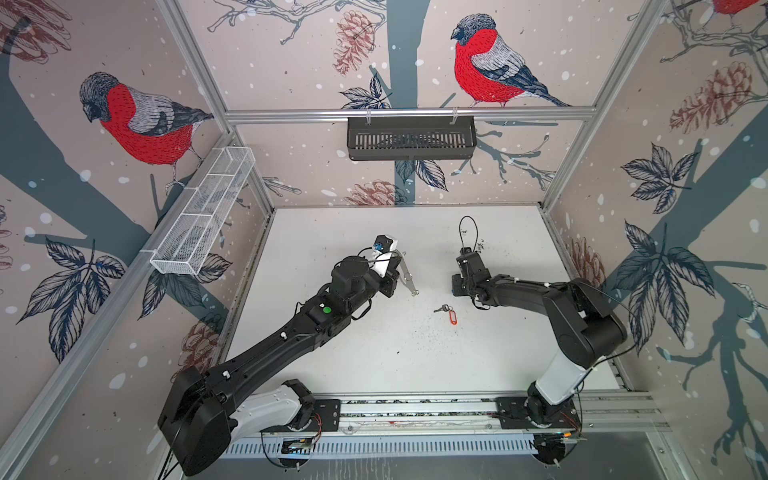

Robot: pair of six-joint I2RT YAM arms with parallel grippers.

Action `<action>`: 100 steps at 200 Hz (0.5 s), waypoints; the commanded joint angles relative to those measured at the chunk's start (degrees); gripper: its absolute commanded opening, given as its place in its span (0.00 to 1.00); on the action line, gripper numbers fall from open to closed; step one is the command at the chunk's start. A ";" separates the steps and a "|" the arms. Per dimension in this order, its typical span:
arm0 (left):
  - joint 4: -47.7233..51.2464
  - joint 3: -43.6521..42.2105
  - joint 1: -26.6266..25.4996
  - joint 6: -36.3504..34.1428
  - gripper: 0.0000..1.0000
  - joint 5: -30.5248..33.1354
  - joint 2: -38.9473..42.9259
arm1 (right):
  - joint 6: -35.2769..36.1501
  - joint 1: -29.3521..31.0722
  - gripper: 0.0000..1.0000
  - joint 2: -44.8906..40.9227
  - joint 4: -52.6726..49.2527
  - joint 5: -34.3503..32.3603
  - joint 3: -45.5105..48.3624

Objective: Put the keys on the keyring
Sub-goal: 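Lower the right gripper onto the blue-tagged key and grasp it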

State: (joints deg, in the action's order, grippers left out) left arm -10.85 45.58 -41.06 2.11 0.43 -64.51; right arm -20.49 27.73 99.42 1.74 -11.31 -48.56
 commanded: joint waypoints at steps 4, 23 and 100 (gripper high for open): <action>-1.89 0.10 -0.07 0.44 0.00 0.19 0.30 | 0.90 0.42 0.28 0.82 -1.24 -2.85 -0.87; -1.89 0.21 -0.07 0.44 0.00 0.14 0.26 | 1.07 0.63 0.25 1.04 -1.47 -3.44 -0.92; -1.89 0.29 -0.07 0.61 0.00 0.02 0.31 | 2.75 0.73 0.00 -2.44 -0.83 -3.17 0.28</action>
State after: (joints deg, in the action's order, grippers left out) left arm -10.83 45.58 -41.06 2.11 0.40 -64.49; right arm -19.07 28.34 98.35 0.78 -13.91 -48.62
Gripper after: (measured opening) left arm 0.048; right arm 0.058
